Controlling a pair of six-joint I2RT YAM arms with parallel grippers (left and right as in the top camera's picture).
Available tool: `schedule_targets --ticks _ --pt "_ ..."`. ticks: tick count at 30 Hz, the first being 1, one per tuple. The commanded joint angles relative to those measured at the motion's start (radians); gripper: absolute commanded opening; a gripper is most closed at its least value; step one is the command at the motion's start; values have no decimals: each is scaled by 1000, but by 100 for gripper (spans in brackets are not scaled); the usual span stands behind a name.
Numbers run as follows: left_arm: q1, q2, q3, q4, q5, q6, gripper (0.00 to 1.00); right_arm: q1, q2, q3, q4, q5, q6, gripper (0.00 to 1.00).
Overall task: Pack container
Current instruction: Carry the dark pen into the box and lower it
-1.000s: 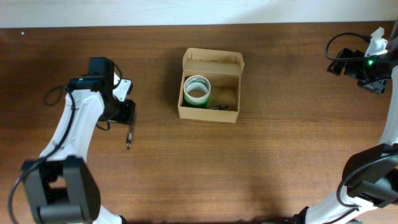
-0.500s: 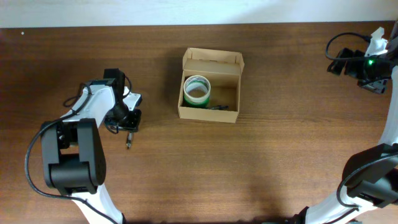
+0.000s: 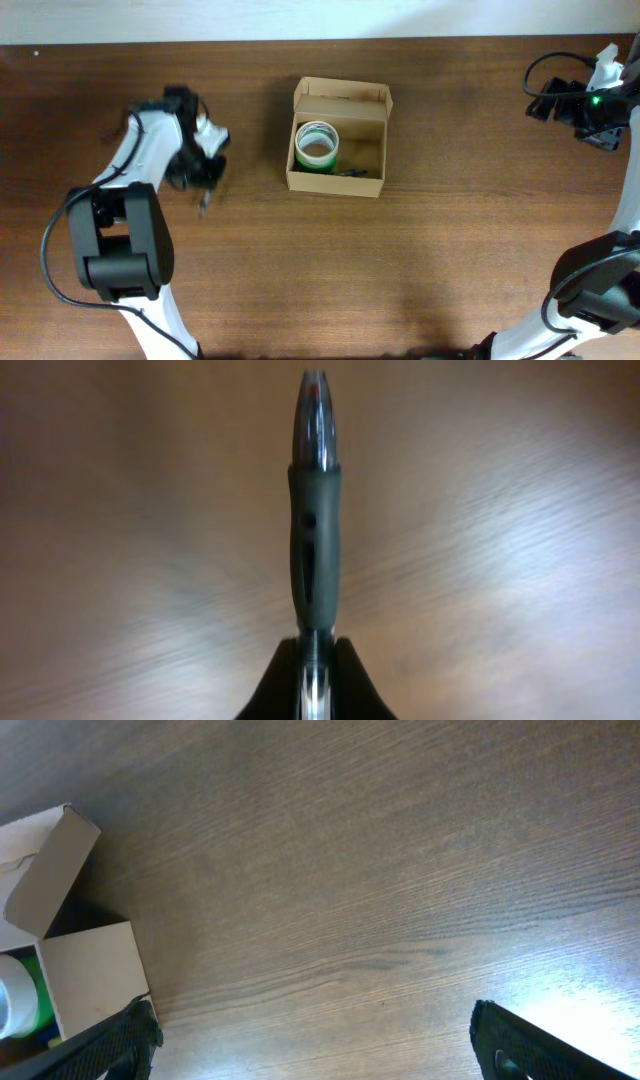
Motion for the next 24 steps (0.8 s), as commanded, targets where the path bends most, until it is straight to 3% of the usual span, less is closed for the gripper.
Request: schedule_targets --ticks 1,6,9,16,24 --pt "-13 -35 328 -43 44 87 2 -4 3 6 0 -8 -2 99" --pt "-80 -35 761 -167 136 327 2 -4 3 6 0 -8 -2 99" --pt "-175 -35 906 -262 135 462 1 -4 3 6 0 -8 -2 99" --pt "-412 2 889 -428 71 615 1 -4 3 6 0 -8 -2 99" --pt "-549 150 738 -431 -12 703 2 -4 3 6 0 -8 -2 99"
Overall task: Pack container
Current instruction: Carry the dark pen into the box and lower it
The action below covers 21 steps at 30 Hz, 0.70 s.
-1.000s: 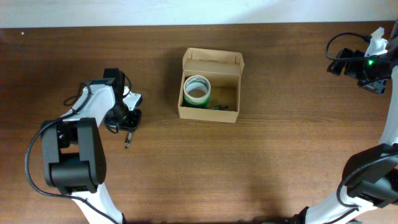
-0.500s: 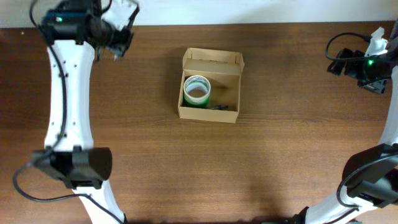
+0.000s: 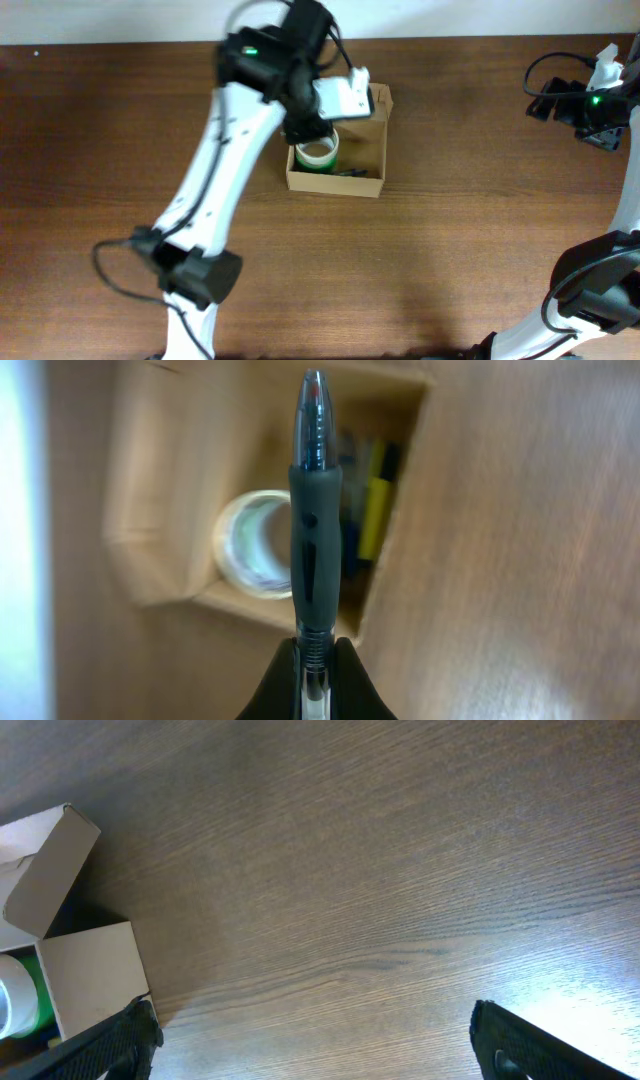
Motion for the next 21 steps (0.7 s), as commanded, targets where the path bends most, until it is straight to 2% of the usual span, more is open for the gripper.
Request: schedule_targets --ticks 1,9,21 --pt "-25 81 -58 13 -36 68 1 -4 3 6 0 -8 -3 99" --pt "-60 214 -77 56 -32 68 1 -4 3 6 0 -8 -3 99" --pt "-59 245 -83 73 -28 68 2 -4 3 6 0 -8 -2 99"
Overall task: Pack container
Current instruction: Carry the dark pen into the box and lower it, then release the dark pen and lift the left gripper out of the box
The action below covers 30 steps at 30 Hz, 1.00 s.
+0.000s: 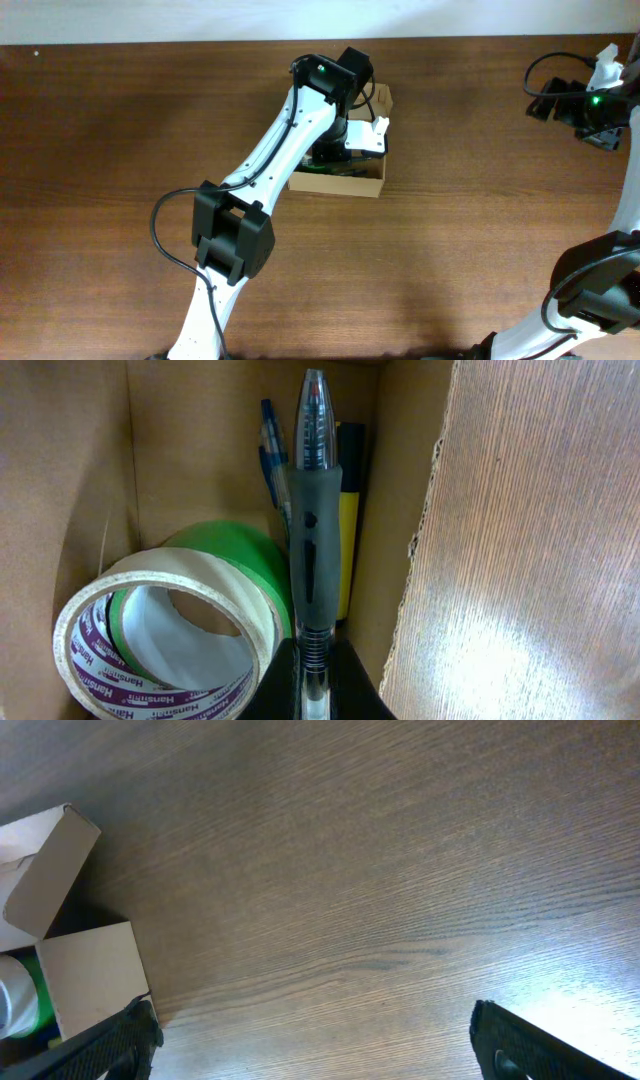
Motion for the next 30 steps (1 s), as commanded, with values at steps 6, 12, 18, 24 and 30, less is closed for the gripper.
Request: schedule_targets --ticks 6,12,18,24,30 --pt "-3 55 -3 7 9 20 2 -4 3 6 0 -8 -3 99" --pt "-2 58 -4 26 13 20 2 -4 3 6 0 -8 -3 99" --pt "-2 58 -4 26 35 19 2 -4 3 6 0 -8 -3 99" --pt "-2 58 -4 29 35 -27 38 -4 3 6 0 -8 -3 99" --pt "0 -4 -3 41 34 -72 62 -4 3 6 0 -8 -3 99"
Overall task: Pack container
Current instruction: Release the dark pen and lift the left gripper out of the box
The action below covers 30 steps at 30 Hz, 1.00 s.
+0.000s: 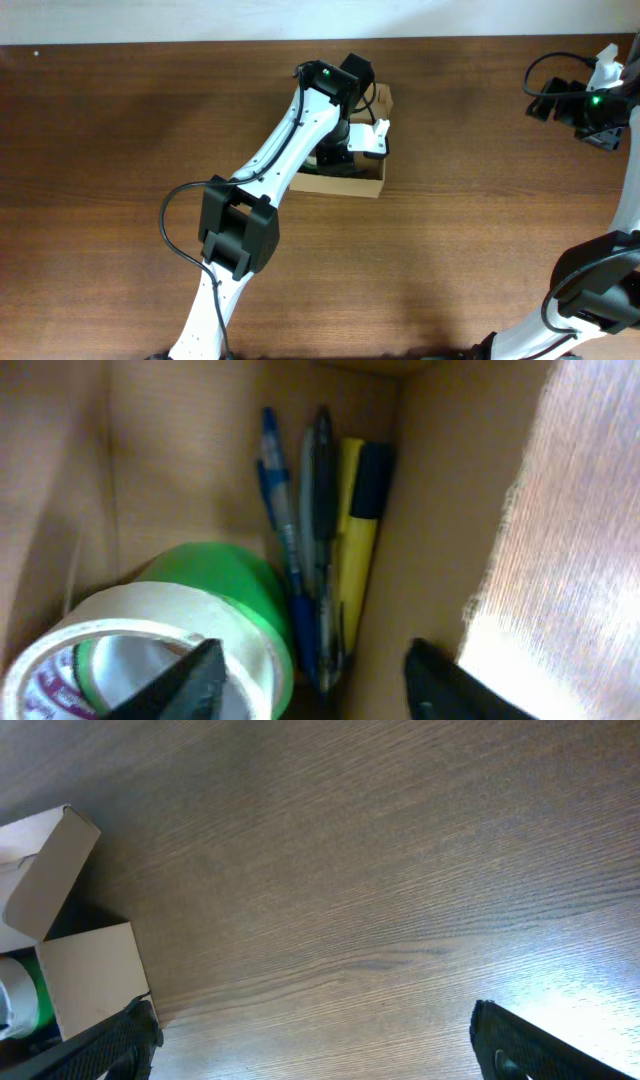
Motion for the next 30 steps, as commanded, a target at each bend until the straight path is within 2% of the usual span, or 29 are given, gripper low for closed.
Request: schedule_targets --ticks 1,4,10,14,17,19,21,24,26,28,29,30 --pt "0 -77 -3 15 15 -45 65 -4 3 6 0 -8 -2 99" --pt "8 -161 -3 44 10 -114 69 -4 3 6 0 -8 -2 99" --pt "42 -372 -3 99 -1 -255 70 -4 3 6 0 -8 -2 99" --pt "125 -504 -3 186 -160 -424 68 -4 3 6 0 -10 -2 99" --pt "244 -567 -3 239 -259 -587 62 -3 3 6 4 -39 -1 99" --pt "364 -579 -3 256 -240 -725 57 -3 3 6 36 -74 -2 99" --pt "483 -566 -11 263 -163 -806 55 -3 3 6 62 -97 -1 99" --pt "626 -514 -40 288 65 -821 49 -3 3 6 112 -172 -2 100" --pt "692 -451 -60 294 190 -829 41 -2 3 6 150 -227 0 77" --pt "729 -379 -64 285 254 -869 30 6 9 6 192 -238 71 62" --pt "741 -340 -64 280 298 -871 23 13 15 6 209 -240 117 50" --pt "747 -300 -64 279 338 -871 13 21 23 6 223 -240 159 31"
